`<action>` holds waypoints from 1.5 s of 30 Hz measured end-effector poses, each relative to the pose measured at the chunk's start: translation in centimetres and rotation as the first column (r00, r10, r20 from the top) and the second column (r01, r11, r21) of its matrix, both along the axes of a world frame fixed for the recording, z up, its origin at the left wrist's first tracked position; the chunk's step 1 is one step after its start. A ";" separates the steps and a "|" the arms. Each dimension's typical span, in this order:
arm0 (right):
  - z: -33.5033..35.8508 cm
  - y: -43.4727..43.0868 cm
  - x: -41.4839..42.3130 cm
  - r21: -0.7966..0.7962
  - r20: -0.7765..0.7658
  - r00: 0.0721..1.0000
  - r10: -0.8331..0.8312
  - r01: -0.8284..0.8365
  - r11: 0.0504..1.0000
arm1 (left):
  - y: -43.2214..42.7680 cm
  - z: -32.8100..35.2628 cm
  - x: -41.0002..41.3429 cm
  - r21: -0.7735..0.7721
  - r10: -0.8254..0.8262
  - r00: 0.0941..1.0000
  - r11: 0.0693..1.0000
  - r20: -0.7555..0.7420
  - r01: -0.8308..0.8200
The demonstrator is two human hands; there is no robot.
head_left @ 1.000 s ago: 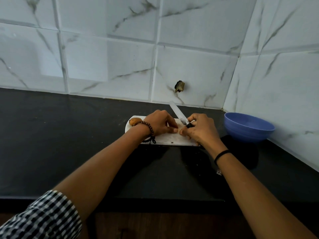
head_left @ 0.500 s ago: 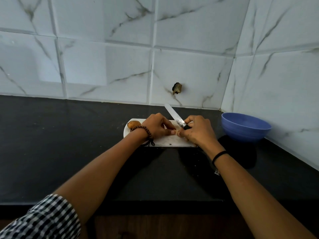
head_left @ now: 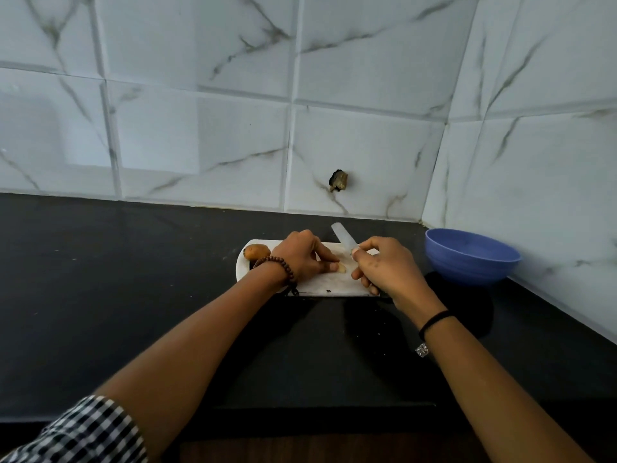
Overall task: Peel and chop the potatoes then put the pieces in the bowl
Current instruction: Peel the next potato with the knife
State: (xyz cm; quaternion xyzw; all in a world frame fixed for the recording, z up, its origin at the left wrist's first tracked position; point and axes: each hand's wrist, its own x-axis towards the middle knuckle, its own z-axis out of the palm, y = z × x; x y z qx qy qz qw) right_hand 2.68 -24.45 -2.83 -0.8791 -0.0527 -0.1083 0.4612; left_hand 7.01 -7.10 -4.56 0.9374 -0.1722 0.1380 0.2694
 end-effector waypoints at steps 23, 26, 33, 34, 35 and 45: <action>0.4 2.5 -4.1 -0.546 0.065 0.996 -0.053 0.080 0.834 | -0.7 -0.1 -0.1 -0.084 0.089 0.996 0.993 0.026 -0.087; 0.7 2.9 -4.6 -0.607 0.058 0.996 -0.060 0.084 0.790 | -0.8 -0.1 -0.3 -0.067 0.091 0.995 0.994 0.034 -0.088; 0.7 2.2 -5.7 -0.619 0.059 0.997 -0.055 0.079 0.781 | -1.0 0.0 -0.7 -0.045 0.096 0.995 0.994 0.030 -0.095; 0.7 2.3 -5.6 -0.609 0.060 0.997 -0.053 0.079 0.789 | -1.0 0.0 -0.8 -0.035 0.098 0.995 0.995 0.033 -0.097; 0.7 2.3 -5.5 -0.605 0.060 0.997 -0.052 0.078 0.793 | -0.9 0.0 -0.9 -0.027 0.098 0.994 0.995 0.040 -0.097; 0.3 2.2 -5.0 -0.555 0.069 0.997 -0.034 0.066 0.829 | -0.6 0.2 -1.3 -0.074 0.048 0.997 0.996 0.056 -0.044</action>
